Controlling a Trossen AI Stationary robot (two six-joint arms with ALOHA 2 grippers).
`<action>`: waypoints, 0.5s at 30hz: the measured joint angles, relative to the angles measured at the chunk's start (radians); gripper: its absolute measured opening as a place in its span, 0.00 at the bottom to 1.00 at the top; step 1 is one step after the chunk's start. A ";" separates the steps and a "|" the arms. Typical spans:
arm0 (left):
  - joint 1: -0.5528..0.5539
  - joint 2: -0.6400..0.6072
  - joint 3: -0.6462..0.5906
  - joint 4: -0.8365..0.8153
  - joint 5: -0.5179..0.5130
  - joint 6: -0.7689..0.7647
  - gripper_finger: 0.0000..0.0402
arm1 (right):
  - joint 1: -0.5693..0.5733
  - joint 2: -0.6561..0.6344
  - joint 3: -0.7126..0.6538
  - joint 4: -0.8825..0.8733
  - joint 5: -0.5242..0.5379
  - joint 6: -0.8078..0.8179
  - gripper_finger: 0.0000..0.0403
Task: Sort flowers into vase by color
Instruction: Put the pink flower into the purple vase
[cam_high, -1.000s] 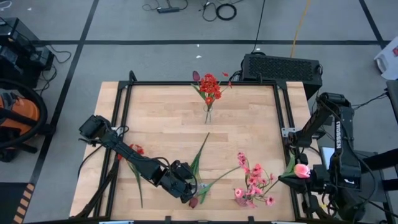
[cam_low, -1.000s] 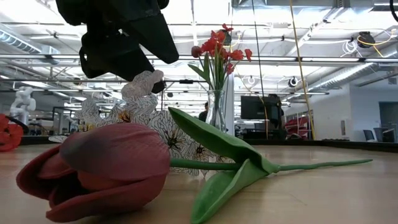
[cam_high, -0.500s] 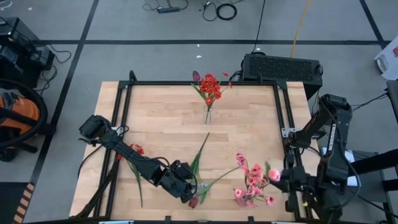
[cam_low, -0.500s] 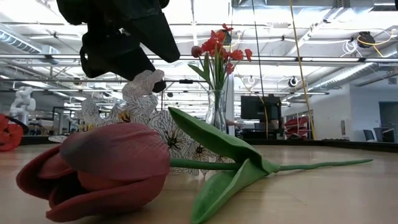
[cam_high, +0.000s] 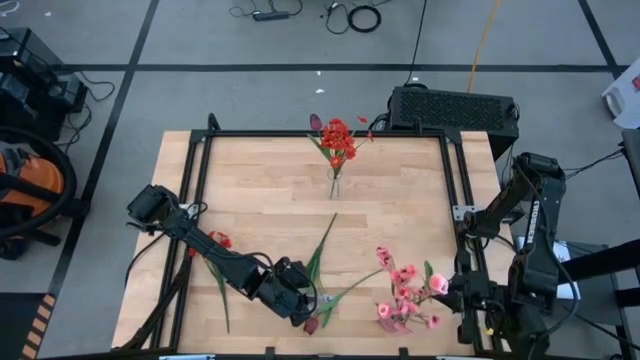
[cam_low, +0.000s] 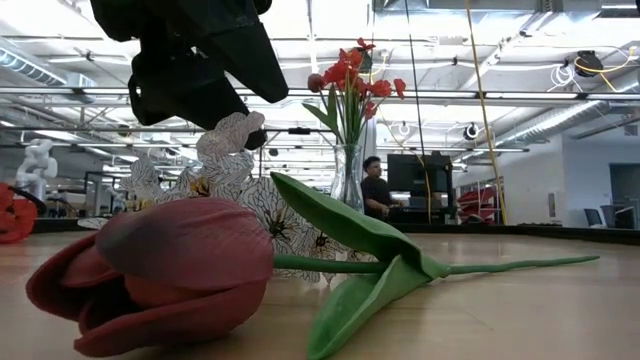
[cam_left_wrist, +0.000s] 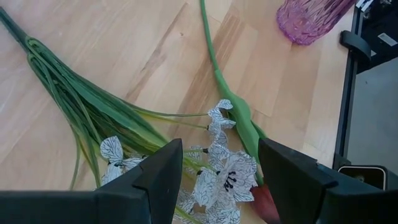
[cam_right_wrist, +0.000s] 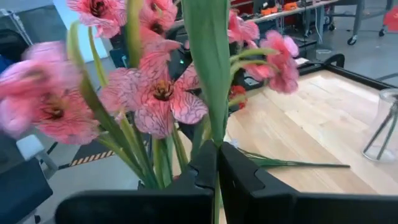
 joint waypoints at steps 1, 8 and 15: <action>0.000 0.000 0.000 0.000 -0.001 0.001 0.54 | 0.000 0.000 0.000 0.014 0.000 -0.013 0.00; 0.000 0.000 0.000 0.000 -0.001 0.003 0.54 | 0.000 -0.039 0.000 0.041 0.043 -0.036 0.00; 0.000 0.000 0.000 0.001 -0.008 0.000 0.54 | 0.000 -0.033 0.000 0.112 0.042 -0.088 0.00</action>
